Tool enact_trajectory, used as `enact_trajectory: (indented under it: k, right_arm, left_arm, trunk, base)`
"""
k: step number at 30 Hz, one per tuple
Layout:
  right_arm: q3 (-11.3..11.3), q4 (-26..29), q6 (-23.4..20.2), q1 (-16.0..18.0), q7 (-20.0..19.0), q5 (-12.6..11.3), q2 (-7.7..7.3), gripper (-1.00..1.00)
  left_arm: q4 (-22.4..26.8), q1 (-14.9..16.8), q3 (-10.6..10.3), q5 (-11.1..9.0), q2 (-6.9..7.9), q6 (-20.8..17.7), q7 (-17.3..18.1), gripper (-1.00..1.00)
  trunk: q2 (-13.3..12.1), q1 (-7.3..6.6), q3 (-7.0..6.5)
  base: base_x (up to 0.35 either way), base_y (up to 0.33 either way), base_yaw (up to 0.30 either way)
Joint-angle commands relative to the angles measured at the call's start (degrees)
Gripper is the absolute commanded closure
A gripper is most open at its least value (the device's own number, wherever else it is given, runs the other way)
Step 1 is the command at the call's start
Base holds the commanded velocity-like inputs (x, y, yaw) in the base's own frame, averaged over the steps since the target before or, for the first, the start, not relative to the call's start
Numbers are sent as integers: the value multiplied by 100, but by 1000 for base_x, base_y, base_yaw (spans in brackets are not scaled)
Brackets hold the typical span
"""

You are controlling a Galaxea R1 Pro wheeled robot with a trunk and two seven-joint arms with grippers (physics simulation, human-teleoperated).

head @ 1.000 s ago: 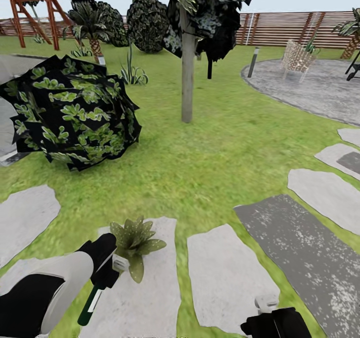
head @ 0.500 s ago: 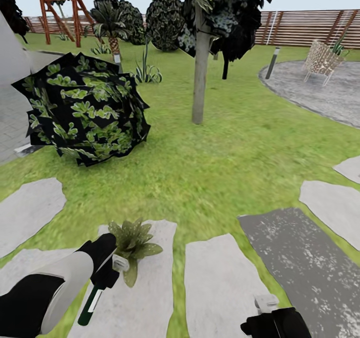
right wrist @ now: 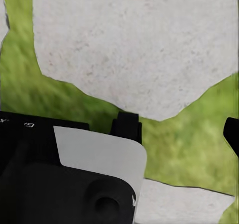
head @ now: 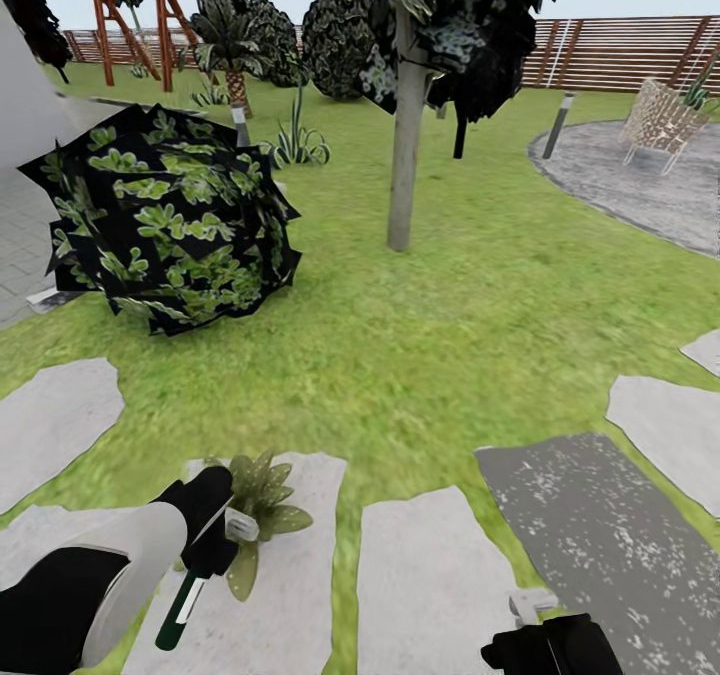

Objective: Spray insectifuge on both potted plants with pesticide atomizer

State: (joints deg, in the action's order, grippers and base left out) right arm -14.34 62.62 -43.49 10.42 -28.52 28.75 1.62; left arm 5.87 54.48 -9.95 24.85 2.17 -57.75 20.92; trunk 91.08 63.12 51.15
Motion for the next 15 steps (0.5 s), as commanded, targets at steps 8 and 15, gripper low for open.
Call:
enact_trajectory:
  k: [8, 15]
  right_arm:
    - [-18, 5, -9, 4, -57, 60, 6, -100]
    - [-16, 5, -6, 4, -57, 60, 5, -100]
  left_arm:
    - [3, 2, -52, 29, 3, -17, 53, 100]
    - [10, 2, -37, 29, 4, -17, 53, 100]
  trunk:
    - [2, 0, 4]
    - [2, 0, 4]
  base:
    - [-104, -174, 0]
    - [-31, -3, 0]
